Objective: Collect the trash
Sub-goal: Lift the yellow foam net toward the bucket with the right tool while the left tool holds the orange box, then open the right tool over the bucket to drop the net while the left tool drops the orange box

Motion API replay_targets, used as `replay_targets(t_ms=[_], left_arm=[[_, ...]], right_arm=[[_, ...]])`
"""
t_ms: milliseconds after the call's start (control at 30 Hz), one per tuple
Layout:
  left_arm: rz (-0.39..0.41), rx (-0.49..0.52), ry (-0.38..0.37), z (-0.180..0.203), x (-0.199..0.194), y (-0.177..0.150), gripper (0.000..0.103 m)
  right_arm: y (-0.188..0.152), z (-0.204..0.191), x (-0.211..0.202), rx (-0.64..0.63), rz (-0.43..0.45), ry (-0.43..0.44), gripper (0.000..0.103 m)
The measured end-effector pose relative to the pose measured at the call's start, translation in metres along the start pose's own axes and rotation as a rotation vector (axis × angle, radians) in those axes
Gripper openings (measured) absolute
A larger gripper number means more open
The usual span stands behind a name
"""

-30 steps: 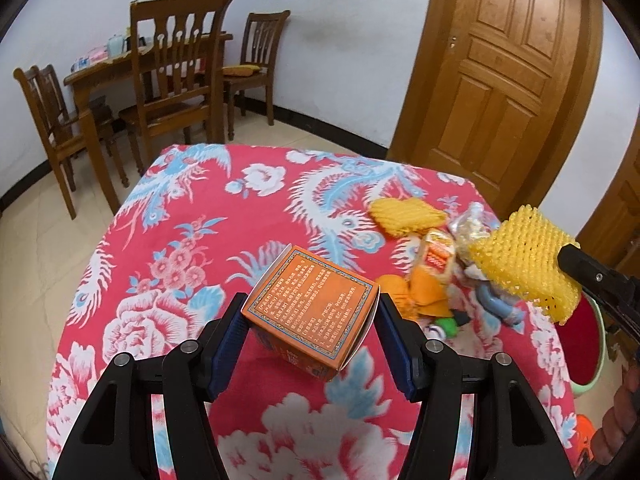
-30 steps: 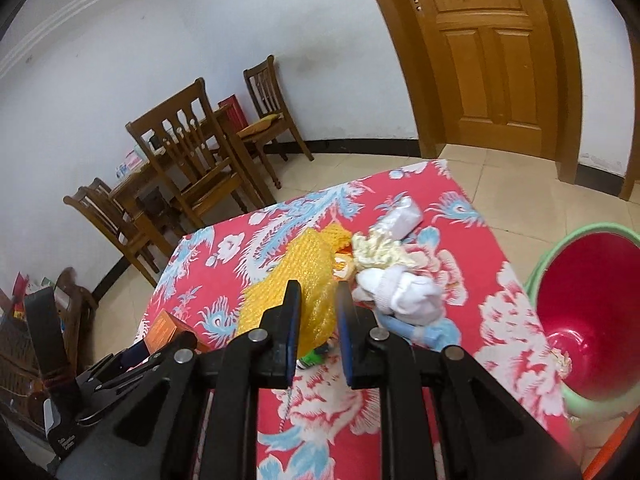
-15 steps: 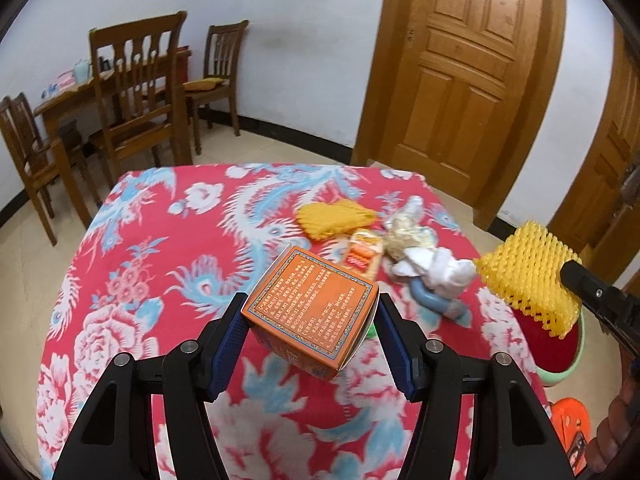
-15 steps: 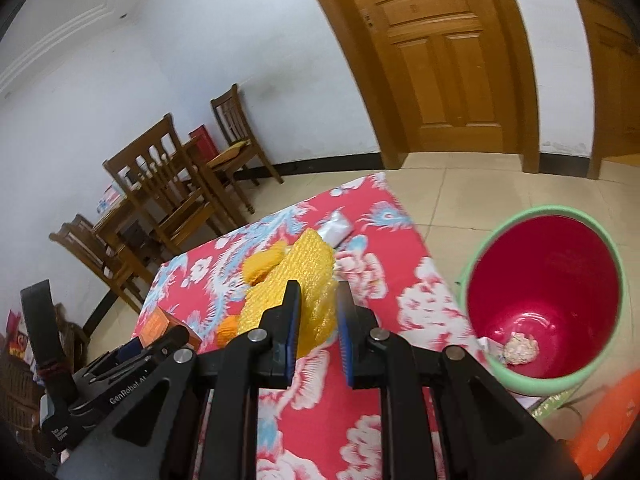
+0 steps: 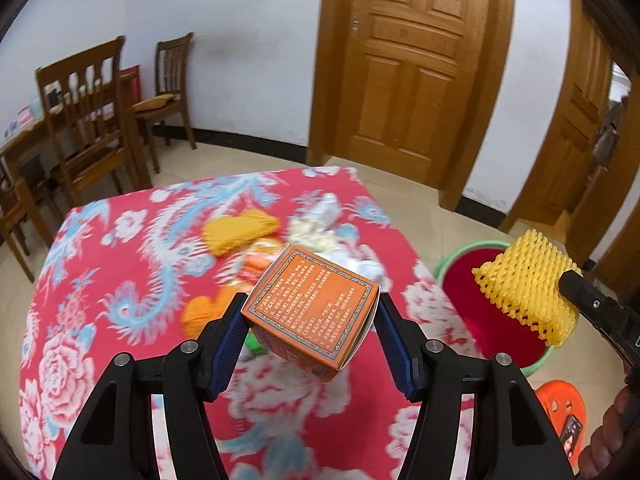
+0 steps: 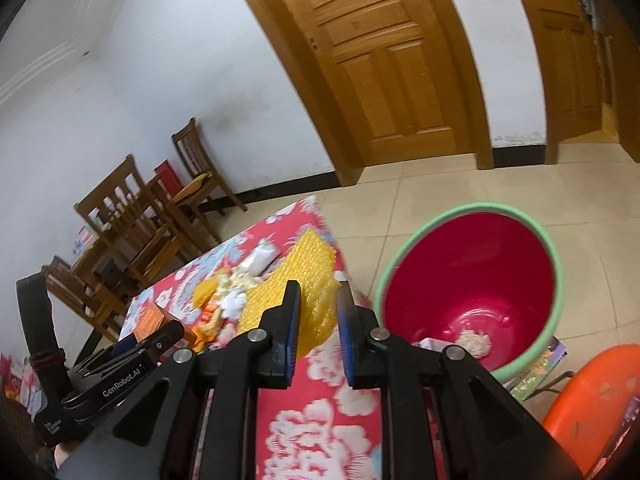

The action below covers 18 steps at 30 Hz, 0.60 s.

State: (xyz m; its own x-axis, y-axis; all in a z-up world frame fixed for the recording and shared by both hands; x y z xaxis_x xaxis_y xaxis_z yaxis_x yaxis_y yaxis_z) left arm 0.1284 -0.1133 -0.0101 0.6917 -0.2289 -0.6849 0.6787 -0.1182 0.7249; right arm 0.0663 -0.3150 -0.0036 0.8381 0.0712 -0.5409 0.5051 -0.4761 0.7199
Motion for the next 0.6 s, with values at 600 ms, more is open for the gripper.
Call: replay_targets(t_ms=[600], left_arm=[[-0.028, 0.187, -0.156, 0.12, 0.036, 0.007, 0.064]], right_arm=[[0.004, 0.105, 0.002, 0.171, -0.017, -0.158, 0.02]])
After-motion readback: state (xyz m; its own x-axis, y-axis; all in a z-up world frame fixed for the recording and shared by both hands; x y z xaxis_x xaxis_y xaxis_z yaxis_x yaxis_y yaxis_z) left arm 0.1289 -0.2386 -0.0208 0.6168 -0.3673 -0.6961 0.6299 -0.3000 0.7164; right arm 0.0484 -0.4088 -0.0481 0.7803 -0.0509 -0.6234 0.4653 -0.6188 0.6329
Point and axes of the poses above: each gripper's, at about its wrist camera, not at the fingertips, and x roughly the way its jaws point, z to its right, y to its top, the point moved 5 cm from there along x, roughly the way its jaws point, and after that the axes turned 1 degree about x, right-handed, at the moved point
